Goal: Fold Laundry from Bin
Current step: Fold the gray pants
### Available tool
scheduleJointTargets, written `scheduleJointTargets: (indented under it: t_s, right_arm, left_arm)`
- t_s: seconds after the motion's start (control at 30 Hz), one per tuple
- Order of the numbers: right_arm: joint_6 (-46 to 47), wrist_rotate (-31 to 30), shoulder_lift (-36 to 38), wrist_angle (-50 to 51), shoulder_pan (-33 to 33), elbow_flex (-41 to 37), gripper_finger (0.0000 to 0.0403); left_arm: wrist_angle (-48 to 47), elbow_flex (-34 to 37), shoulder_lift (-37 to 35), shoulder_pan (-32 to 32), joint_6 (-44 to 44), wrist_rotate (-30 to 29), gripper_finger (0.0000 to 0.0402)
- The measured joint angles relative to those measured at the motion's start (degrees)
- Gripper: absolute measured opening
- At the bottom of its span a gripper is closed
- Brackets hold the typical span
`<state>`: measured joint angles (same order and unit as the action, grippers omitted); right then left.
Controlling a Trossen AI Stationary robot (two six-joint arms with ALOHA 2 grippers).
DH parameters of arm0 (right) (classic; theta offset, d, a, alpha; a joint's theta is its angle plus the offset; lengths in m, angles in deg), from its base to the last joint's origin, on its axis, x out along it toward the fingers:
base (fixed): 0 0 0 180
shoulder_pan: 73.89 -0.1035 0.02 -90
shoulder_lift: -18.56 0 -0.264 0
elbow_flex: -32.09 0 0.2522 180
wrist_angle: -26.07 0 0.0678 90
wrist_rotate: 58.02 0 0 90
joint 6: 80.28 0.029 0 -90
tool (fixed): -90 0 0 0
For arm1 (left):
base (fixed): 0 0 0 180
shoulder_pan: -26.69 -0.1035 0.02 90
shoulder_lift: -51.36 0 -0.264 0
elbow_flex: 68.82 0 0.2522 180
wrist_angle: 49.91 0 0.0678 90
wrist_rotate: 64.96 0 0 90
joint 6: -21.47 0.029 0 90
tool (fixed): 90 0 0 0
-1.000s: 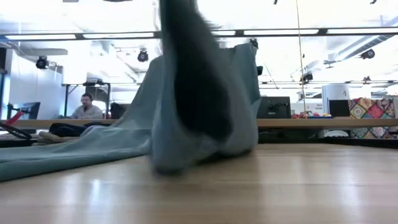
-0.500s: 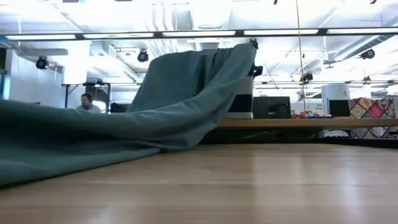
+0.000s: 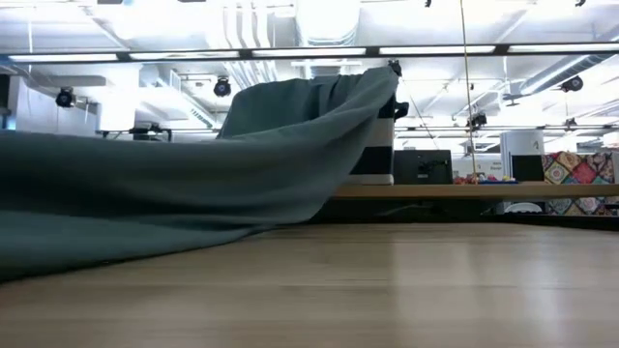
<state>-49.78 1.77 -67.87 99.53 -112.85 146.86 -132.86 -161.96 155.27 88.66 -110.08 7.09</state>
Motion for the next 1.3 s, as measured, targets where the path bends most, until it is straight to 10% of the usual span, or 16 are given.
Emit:
scheduleJointTargets:
  t_s: [0.63,1.03,1.3]
  right_arm:
    - [2.95,-2.46,0.0,0.0,0.0,-0.09,0.0194]
    - [13.55,-2.79,0.78,4.36,4.89,-0.13,0.0194]
    - [28.16,-2.81,6.7,9.86,20.32,-0.13,0.0194]
  left_arm:
    - [11.81,12.35,-0.06,0.28,0.14,4.16,0.001]
    - [3.07,5.72,-0.13,0.61,4.06,8.28,0.0202]
    - [-10.84,-5.42,-3.15,0.57,9.59,1.6,0.0279]
